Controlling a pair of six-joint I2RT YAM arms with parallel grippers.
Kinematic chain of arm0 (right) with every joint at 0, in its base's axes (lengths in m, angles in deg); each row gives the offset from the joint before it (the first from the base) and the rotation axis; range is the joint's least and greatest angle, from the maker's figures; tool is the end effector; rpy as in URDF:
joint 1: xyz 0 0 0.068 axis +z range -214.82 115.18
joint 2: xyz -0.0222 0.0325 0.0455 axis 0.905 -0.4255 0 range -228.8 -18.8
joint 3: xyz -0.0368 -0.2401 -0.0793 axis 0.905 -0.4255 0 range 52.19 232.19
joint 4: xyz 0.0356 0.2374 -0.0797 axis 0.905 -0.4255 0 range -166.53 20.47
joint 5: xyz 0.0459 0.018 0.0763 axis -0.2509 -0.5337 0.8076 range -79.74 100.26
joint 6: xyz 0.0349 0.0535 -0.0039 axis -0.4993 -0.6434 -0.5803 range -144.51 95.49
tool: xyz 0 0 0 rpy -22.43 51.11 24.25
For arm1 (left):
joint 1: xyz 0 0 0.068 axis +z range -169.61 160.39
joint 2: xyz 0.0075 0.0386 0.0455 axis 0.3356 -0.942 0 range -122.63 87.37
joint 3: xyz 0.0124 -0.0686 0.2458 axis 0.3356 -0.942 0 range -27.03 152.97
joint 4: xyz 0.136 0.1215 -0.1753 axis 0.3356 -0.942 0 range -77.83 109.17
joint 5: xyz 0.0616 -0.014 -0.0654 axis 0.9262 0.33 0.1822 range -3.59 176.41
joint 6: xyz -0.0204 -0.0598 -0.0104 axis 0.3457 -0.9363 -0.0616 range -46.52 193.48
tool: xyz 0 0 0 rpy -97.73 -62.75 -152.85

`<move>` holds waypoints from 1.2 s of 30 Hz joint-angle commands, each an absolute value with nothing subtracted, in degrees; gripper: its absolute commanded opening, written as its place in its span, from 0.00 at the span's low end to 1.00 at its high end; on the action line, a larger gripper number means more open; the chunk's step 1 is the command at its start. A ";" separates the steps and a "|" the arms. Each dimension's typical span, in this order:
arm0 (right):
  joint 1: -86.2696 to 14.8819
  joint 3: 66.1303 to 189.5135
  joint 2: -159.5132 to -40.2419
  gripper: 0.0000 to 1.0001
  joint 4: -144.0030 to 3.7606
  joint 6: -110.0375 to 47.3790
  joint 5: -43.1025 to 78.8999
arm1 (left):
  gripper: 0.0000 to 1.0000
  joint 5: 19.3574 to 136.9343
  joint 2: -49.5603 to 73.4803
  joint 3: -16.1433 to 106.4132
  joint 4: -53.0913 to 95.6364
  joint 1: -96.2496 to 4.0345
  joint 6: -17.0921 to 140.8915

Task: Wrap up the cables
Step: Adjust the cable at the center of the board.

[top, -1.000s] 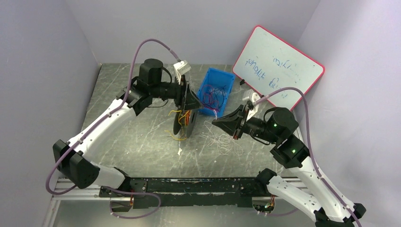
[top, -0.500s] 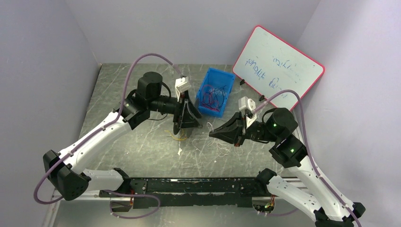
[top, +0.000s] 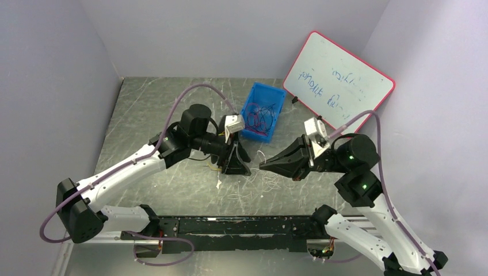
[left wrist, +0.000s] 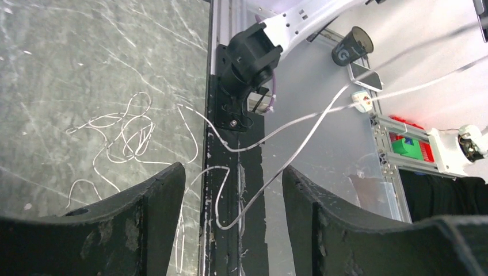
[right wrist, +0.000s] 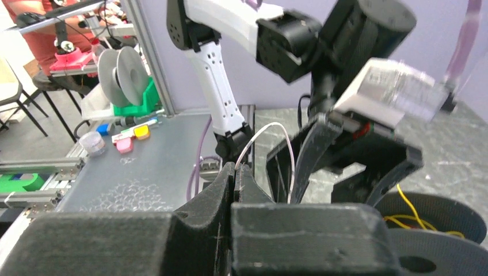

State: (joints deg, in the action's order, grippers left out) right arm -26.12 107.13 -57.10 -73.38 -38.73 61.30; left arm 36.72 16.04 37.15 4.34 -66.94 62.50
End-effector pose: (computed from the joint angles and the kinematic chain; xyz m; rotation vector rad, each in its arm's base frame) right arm 0.0837 0.1165 0.4144 -1.0790 1.1523 1.3351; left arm 0.1627 -0.2323 0.3371 1.2318 1.7251 -1.4834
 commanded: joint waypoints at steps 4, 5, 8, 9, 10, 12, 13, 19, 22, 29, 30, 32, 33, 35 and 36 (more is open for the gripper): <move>-26.13 110.08 -56.69 0.00 -68.22 -42.70 62.84 | 0.67 36.89 16.17 34.41 10.93 -70.57 62.67; -26.14 110.98 -56.73 0.00 -67.99 -42.90 62.67 | 0.67 36.90 15.91 34.40 11.04 -70.99 62.67; -26.10 112.09 -56.30 0.00 -67.81 -42.82 61.03 | 0.66 36.67 15.27 33.63 12.53 -72.20 62.12; -26.10 112.38 -56.08 0.00 -67.73 -42.78 60.41 | 0.65 36.71 15.03 33.35 13.00 -72.51 61.92; -26.15 112.70 -55.87 0.00 -67.75 -42.77 59.71 | 0.63 36.67 14.72 33.05 13.35 -72.85 61.74; -26.15 113.31 -55.49 0.00 -67.84 -42.64 58.24 | 0.59 36.88 14.24 32.76 13.70 -73.48 61.54; -26.13 113.66 -55.27 0.00 -68.09 -42.39 57.61 | 0.57 37.01 14.04 32.66 13.65 -73.82 61.53; -26.10 115.96 -54.11 0.00 -71.67 -39.51 53.97 | 0.35 37.44 13.80 32.41 13.73 -74.95 61.31; -26.13 115.88 -53.92 0.00 -72.92 -38.70 53.17 | 0.25 37.93 13.97 32.96 13.29 -75.32 61.52; -26.12 114.94 -53.08 0.00 -74.79 -37.90 51.81 | 0.20 38.98 14.14 34.13 11.84 -75.90 61.78; -26.15 114.94 -53.02 0.00 -75.02 -37.80 51.43 | 0.25 39.43 14.25 34.13 11.56 -75.98 61.91; -26.10 115.02 -52.88 0.00 -75.30 -37.78 50.66 | 0.34 40.64 14.51 33.78 10.84 -76.10 62.16; -26.12 115.27 -52.75 0.00 -75.37 -37.70 50.46 | 0.37 41.59 14.77 33.39 10.68 -76.12 62.20; -26.17 116.01 -52.67 0.00 -76.00 -37.26 49.85 | 0.43 43.77 15.46 32.50 9.98 -76.12 62.34; -26.16 116.47 -52.64 0.00 -76.47 -37.02 49.48 | 0.45 44.92 15.95 32.10 9.56 -76.12 62.45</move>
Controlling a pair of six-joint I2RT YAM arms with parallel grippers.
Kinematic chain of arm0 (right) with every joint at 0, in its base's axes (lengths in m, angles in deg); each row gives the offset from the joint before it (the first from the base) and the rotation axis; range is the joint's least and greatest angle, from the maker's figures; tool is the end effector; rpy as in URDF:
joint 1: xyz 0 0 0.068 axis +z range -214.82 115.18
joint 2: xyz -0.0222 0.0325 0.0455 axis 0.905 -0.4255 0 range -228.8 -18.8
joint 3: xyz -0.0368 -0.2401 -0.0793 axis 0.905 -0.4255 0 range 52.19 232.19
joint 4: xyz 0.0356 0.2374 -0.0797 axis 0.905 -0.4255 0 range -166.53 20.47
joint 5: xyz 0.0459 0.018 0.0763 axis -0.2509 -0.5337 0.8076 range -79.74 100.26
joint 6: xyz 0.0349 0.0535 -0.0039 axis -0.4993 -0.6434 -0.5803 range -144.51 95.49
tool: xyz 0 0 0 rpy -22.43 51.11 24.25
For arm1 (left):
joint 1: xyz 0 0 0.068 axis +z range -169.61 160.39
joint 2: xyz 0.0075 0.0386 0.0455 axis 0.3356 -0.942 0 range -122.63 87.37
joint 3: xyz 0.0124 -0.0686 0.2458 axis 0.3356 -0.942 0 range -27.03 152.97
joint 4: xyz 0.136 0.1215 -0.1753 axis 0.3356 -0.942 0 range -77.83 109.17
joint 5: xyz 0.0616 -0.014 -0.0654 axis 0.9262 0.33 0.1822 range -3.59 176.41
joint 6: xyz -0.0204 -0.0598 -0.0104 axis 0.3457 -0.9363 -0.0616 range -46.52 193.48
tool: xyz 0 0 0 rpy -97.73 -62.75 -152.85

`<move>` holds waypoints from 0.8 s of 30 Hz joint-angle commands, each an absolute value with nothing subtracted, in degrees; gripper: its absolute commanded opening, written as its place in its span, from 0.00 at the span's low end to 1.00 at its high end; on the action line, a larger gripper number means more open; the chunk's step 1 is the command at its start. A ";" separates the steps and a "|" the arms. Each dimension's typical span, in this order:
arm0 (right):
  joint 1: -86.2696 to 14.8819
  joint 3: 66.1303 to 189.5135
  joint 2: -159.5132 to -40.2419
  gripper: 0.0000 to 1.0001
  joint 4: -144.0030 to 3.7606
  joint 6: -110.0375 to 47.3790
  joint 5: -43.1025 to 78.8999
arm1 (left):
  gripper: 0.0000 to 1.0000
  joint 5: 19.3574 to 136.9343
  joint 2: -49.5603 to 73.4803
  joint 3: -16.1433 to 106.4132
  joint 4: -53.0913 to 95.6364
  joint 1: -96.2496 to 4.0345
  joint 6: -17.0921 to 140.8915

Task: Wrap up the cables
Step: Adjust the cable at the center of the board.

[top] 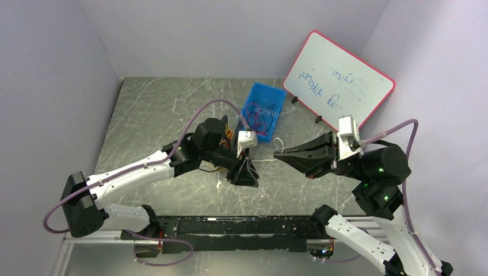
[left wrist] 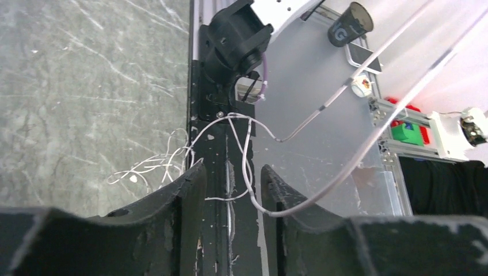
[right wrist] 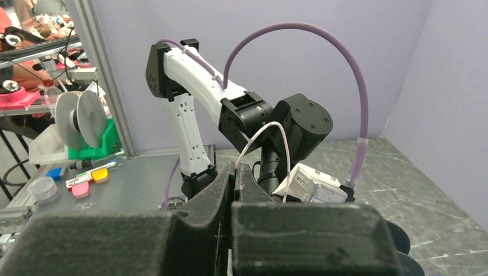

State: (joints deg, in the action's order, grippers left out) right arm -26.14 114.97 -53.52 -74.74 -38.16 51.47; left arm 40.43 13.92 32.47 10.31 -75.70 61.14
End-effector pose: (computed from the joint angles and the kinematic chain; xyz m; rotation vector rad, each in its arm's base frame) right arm 0.0577 0.0881 0.4608 -0.9183 1.0183 1.1952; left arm 0.1340 -0.2633 0.3087 1.3320 1.7285 -1.5216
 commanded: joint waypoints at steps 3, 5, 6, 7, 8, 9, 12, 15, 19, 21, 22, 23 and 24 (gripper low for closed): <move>-26.13 117.58 -52.71 0.00 -77.83 -36.12 48.77 | 0.50 48.96 17.40 30.86 8.38 -76.12 62.20; -26.08 118.29 -52.82 0.00 -78.65 -35.57 48.63 | 0.56 51.61 18.66 29.82 7.69 -76.12 61.58; -26.15 118.67 -52.83 0.00 -79.09 -35.32 48.52 | 0.58 53.00 19.36 29.27 7.51 -76.12 61.15; -26.15 119.11 -52.95 0.00 -79.55 -35.00 48.47 | 0.59 54.49 20.08 28.82 7.20 -76.12 60.76; -26.14 119.42 -52.94 0.00 -80.00 -34.71 48.22 | 0.60 55.97 20.85 28.29 6.87 -76.14 60.31; -26.10 119.69 -52.91 0.00 -80.35 -34.28 47.92 | 0.61 57.35 21.70 27.73 6.57 -76.12 59.85; -26.13 120.12 -52.66 0.00 -81.03 -33.90 47.36 | 0.67 59.90 24.32 25.34 6.86 -76.13 58.36; -26.11 120.13 -52.59 0.00 -80.65 -34.07 47.43 | 0.70 61.25 25.38 23.75 6.84 -76.21 57.03; -26.06 120.22 -52.41 0.00 -80.13 -34.65 48.08 | 0.70 64.55 26.11 21.19 8.47 -76.27 55.18; -26.06 120.30 -52.14 0.00 -79.99 -34.87 48.05 | 0.70 63.86 26.32 19.13 10.92 -76.30 54.47; -26.06 120.37 -52.03 0.00 -79.98 -35.08 48.05 | 0.71 63.51 26.13 18.38 11.91 -76.30 54.27; -26.06 120.39 -51.97 0.00 -79.91 -35.20 48.06 | 0.71 62.98 25.78 17.62 12.56 -76.36 54.24; -26.06 120.51 -51.91 0.00 -79.90 -35.25 48.06 | 0.70 62.30 25.37 17.01 13.17 -76.45 54.23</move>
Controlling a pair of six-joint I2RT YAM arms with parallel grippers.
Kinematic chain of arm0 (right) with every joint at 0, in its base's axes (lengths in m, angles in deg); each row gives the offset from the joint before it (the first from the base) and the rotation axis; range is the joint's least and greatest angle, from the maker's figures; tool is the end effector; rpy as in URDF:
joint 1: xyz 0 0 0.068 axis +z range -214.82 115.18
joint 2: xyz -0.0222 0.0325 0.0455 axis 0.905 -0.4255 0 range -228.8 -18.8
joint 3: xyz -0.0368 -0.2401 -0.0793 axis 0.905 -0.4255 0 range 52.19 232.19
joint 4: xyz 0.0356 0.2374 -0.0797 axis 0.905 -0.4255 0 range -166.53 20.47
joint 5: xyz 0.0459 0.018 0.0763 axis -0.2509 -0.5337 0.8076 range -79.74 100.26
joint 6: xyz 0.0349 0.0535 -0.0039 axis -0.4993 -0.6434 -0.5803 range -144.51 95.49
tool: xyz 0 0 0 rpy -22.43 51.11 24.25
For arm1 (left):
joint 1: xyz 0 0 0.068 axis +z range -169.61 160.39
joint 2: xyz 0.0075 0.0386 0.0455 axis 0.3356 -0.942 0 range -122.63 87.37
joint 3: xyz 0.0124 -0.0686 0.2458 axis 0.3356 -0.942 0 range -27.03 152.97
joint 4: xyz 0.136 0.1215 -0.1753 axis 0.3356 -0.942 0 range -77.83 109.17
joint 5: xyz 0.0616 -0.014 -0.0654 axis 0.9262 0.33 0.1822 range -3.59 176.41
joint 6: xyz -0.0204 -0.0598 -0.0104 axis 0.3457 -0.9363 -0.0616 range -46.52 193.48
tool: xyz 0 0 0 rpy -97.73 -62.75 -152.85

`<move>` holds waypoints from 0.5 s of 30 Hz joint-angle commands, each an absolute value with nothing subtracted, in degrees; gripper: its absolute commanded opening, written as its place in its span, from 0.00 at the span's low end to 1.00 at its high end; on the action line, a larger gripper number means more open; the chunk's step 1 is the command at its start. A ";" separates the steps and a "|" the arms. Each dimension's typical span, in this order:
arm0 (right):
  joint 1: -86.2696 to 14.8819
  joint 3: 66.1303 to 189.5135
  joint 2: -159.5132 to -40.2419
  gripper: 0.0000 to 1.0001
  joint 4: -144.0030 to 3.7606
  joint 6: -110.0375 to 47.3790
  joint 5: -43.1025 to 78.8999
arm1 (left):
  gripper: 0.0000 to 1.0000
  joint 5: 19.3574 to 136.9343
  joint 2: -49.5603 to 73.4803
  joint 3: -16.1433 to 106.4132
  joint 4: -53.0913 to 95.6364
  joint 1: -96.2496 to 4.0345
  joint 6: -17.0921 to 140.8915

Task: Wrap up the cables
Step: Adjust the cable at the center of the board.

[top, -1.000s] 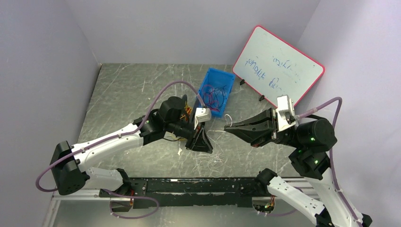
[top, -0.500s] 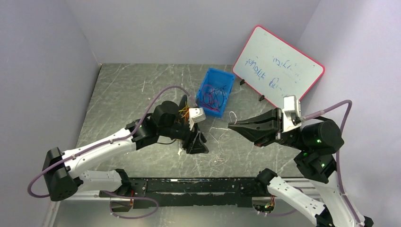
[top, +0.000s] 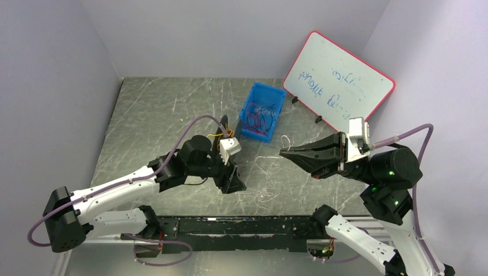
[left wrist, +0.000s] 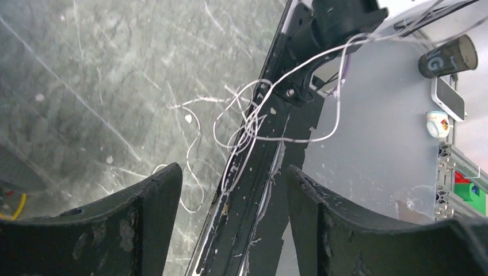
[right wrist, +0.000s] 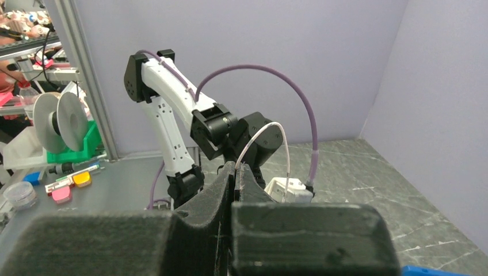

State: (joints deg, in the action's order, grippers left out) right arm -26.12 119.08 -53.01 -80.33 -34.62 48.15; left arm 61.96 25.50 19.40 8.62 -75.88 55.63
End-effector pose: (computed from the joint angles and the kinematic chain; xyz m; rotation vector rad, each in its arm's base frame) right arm 0.0493 0.0785 0.4719 -0.8934 1.0199 1.1168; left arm 0.1242 -0.2230 0.2733 1.0026 1.9742 -1.2060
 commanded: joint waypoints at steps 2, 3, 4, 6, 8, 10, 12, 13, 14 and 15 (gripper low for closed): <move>-26.06 120.48 -51.84 0.00 -79.90 -35.44 48.14 | 0.70 61.85 24.72 15.96 14.44 -76.97 54.23; -26.06 120.56 -51.73 0.00 -79.97 -35.56 48.18 | 0.70 61.85 24.37 15.72 14.79 -77.26 54.34; -26.06 120.57 -51.71 0.00 -79.98 -35.63 48.22 | 0.70 62.09 24.14 15.54 15.12 -77.55 54.37; -26.06 120.55 -51.61 0.00 -80.07 -35.72 48.30 | 0.70 62.30 23.51 15.21 16.00 -78.01 54.41; -26.06 120.35 -51.47 0.00 -79.94 -35.83 48.33 | 0.70 61.80 22.47 15.07 16.99 -78.34 54.25; -26.05 120.30 -51.37 0.00 -79.90 -35.93 48.40 | 0.69 61.32 21.31 14.86 18.04 -78.62 54.07; -26.06 120.38 -51.38 0.00 -80.05 -35.94 48.32 | 0.68 61.28 20.01 14.96 18.47 -79.06 54.01; -26.05 120.35 -51.27 0.00 -80.07 -35.94 48.32 | 0.67 61.50 19.29 15.11 18.48 -79.21 54.14; -26.06 120.31 -51.30 0.00 -80.01 -35.94 48.31 | 0.66 61.72 18.68 15.21 18.58 -79.34 54.21; -26.05 120.23 -51.19 0.00 -79.99 -35.86 48.31 | 0.64 61.93 18.09 15.30 18.70 -79.51 54.31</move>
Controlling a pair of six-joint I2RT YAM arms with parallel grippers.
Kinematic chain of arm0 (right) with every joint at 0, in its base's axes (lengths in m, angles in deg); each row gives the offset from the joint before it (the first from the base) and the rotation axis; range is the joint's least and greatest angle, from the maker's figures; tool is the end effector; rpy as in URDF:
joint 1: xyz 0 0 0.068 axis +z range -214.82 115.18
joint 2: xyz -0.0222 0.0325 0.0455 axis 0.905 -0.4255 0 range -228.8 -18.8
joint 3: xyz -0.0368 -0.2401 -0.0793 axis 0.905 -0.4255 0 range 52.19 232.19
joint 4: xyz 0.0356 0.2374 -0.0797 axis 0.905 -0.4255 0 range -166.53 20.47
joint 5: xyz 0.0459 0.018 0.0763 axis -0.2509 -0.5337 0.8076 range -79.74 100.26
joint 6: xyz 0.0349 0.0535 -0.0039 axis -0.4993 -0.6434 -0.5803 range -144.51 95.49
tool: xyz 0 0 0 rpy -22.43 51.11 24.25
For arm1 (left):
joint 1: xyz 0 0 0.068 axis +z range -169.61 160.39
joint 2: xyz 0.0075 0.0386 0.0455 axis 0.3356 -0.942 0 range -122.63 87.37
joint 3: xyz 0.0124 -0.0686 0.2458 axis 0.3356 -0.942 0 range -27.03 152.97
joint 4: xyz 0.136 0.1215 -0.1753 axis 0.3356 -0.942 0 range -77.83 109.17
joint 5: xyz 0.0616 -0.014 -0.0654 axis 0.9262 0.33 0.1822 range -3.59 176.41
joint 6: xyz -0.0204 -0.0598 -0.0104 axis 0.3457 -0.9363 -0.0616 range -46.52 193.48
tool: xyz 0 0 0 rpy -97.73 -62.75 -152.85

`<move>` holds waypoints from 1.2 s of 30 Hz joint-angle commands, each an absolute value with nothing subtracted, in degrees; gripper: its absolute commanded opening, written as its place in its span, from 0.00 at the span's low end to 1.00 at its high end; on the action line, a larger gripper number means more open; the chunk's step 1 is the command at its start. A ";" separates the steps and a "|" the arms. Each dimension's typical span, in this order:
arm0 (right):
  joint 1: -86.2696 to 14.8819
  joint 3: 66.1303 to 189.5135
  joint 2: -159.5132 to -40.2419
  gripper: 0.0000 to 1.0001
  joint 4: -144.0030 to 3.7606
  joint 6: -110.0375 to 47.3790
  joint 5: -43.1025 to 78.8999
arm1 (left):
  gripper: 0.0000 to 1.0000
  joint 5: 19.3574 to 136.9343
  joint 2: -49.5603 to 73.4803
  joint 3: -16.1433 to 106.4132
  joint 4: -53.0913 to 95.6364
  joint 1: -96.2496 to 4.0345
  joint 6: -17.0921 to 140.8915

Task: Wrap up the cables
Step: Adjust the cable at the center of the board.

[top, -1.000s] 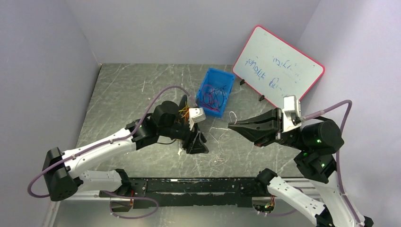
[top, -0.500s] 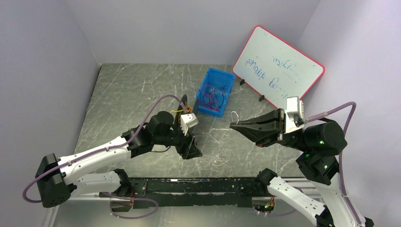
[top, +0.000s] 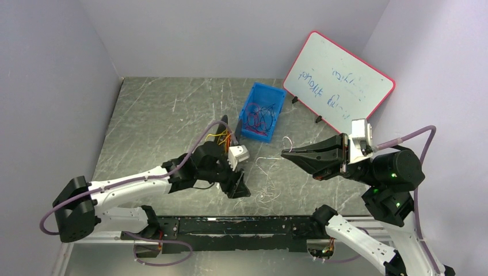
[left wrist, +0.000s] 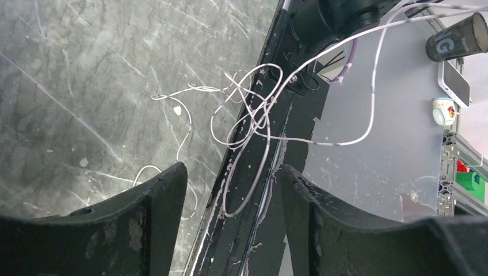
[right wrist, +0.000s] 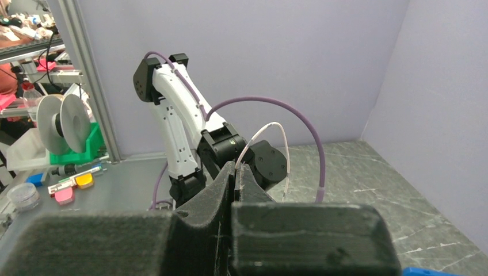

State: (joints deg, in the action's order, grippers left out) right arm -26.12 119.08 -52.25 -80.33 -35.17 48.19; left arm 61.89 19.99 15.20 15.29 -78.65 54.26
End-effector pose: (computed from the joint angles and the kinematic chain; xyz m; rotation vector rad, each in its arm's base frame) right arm 0.0455 0.0755 0.4728 -0.8884 1.0112 1.1230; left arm 0.1205 -0.2409 0.2369 1.0462 2.0357 -1.2264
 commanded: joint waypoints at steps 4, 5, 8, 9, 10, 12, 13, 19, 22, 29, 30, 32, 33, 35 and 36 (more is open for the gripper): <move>-26.06 120.34 -51.26 0.00 -80.29 -35.87 48.14 | 0.49 61.62 16.31 15.82 18.93 -79.90 54.75; -26.06 120.31 -51.18 0.00 -80.37 -35.73 47.94 | 0.44 61.69 15.98 15.96 18.82 -79.90 54.90; -26.01 120.30 -50.92 0.00 -81.00 -35.21 47.19 | 0.25 61.97 15.74 16.56 18.38 -80.08 55.20; -25.98 120.37 -50.79 0.00 -81.28 -34.95 46.91 | 0.17 62.29 15.80 16.68 18.20 -80.14 55.28; -25.96 120.32 -50.73 0.00 -81.49 -34.81 46.64 | 0.09 62.56 15.94 16.92 18.00 -80.16 55.37; -25.97 120.23 -50.56 0.00 -82.04 -34.38 45.71 | 0.07 63.15 16.42 17.53 17.40 -80.24 55.59; -25.97 120.23 -50.41 0.00 -82.47 -34.12 44.96 | 0.07 63.63 16.81 17.91 17.02 -80.25 55.72; -25.92 120.91 -50.56 0.00 -87.23 -32.87 30.80 | 0.07 68.64 21.12 20.85 12.02 -80.25 57.38; -25.97 121.52 -51.61 0.00 -91.72 -32.36 19.65 | 0.07 70.68 23.44 22.54 8.66 -80.32 58.17; -25.84 119.30 -52.95 0.00 -95.24 -33.64 -0.32 | 0.07 68.92 26.91 26.20 1.62 -80.25 61.09; -25.93 118.94 -53.08 0.00 -95.36 -33.73 -2.12 | 0.07 68.39 27.12 26.83 0.65 -80.32 61.56; -25.94 117.87 -53.36 0.00 -95.35 -33.80 -4.98 | 0.07 67.06 27.72 27.54 -0.66 -80.33 62.33; -25.86 117.45 -53.60 0.00 -95.34 -33.90 -6.12 | 0.07 65.42 28.03 27.73 -0.88 -80.29 62.74; -25.88 116.87 -54.02 0.00 -95.22 -33.95 -6.37 | 0.07 62.40 28.30 28.30 -1.54 -80.31 63.67; -25.88 116.41 -53.89 0.00 -94.44 -33.77 -5.11 | 0.07 61.08 28.04 28.83 -2.33 -80.33 64.12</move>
State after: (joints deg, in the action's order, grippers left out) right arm -26.08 117.79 -53.54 -94.61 -33.51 -0.16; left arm 67.23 27.20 25.96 1.58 -79.88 61.08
